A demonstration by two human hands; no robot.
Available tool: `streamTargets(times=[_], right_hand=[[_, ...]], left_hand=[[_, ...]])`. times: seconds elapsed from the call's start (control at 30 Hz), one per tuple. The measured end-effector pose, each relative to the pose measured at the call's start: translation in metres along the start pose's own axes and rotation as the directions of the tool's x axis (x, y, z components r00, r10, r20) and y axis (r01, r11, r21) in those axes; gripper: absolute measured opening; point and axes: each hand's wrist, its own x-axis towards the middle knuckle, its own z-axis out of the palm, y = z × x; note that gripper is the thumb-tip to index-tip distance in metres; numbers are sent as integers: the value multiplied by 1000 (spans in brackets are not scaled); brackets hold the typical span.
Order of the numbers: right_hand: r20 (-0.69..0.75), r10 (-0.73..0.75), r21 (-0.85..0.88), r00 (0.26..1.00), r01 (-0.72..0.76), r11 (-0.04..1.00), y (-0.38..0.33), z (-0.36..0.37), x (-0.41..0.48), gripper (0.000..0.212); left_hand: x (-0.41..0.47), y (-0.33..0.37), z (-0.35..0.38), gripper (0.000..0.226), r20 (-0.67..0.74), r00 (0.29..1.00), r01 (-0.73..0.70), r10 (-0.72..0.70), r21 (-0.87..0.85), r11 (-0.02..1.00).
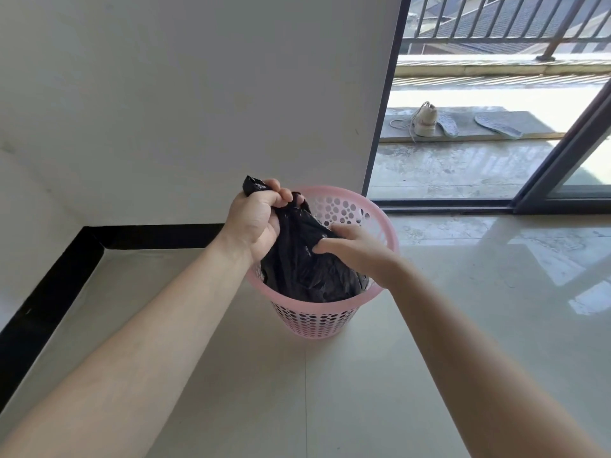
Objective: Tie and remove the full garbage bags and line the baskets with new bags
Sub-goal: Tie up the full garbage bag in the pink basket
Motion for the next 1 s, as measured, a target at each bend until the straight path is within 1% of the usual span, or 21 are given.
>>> streamTargets(times=[0.07,0.17,0.2,0.23,0.3,0.33,0.37,0.43,0.47,0.53,0.6,0.67,0.7,0.73,0.77,0.8,0.87,0.9,0.93,1.0], right_hand=[[66,16,99,998,-22,995,4,0,0,22],[192,-12,335,981,-54,941,9,-2,2,44],[201,5,366,980,-80,927,9,-2,2,47],[175,41,363,984,-103,926,7,-1,1,47],[50,75,250,996,-85,965,6,3,0,38],[-2,50,191,999,-49,980,7,6,0,34],[-38,4,156,999,2,988,6,8,-2,36],[-64,-116,128,991,124,984,6,12,-3,45],[-71,-179,104,981,186,977,5,13,-3,43],[-136,-282,27,950,288,957,3,15,-2,29],[-314,-339,-79,887,332,940,0,16,-2,20],[-516,-306,-118,800,287,951,-2,12,-1,15],[-585,-274,-115,763,257,960,-4,9,0,12],[-619,-243,-112,747,222,969,-5,5,1,12],[-620,-210,-104,756,186,977,-6,2,2,15],[-601,-173,-84,780,153,985,-8,0,3,20],[-560,-76,3,825,94,996,-8,1,2,35],[-545,-25,49,838,61,997,-7,3,1,39],[-533,33,99,846,24,995,-7,4,0,38],[-502,155,248,851,-31,968,-6,0,-1,31]], left_hand=[[-1,1,-2,34,25,998,56,-55,-57,997],[-3,-1,-2,35,15,998,56,-56,-14,998],[-4,-1,-2,36,14,999,50,-50,2,999],[-5,-2,-2,36,16,999,47,-47,12,999],[-7,-3,-2,35,24,999,41,-42,34,999],[-7,-3,-2,34,26,999,33,-34,49,998],[-7,-2,-2,34,27,999,23,-24,67,997],[-6,-2,-2,34,30,999,7,-10,100,995],[-5,-2,-1,34,33,999,3,-6,107,994],[-4,-2,-1,34,37,999,-9,5,116,993],[-3,-3,-1,32,29,999,-19,15,159,987],[-3,-6,-3,30,12,1000,-24,22,237,971],[-4,-7,-3,29,0,1000,-20,21,265,964],[-4,-9,-4,29,-10,1000,-7,10,262,965],[-4,-11,-3,28,-15,1000,17,-14,215,976],[-4,-12,-3,27,-15,999,45,-44,125,991],[-4,-13,-2,21,-14,996,82,-84,-75,994],[-3,-13,-1,18,-28,996,84,-89,-137,987],[-3,-14,0,16,-54,994,80,-90,-170,982],[-2,-17,0,21,-148,985,57,-88,-200,978]])
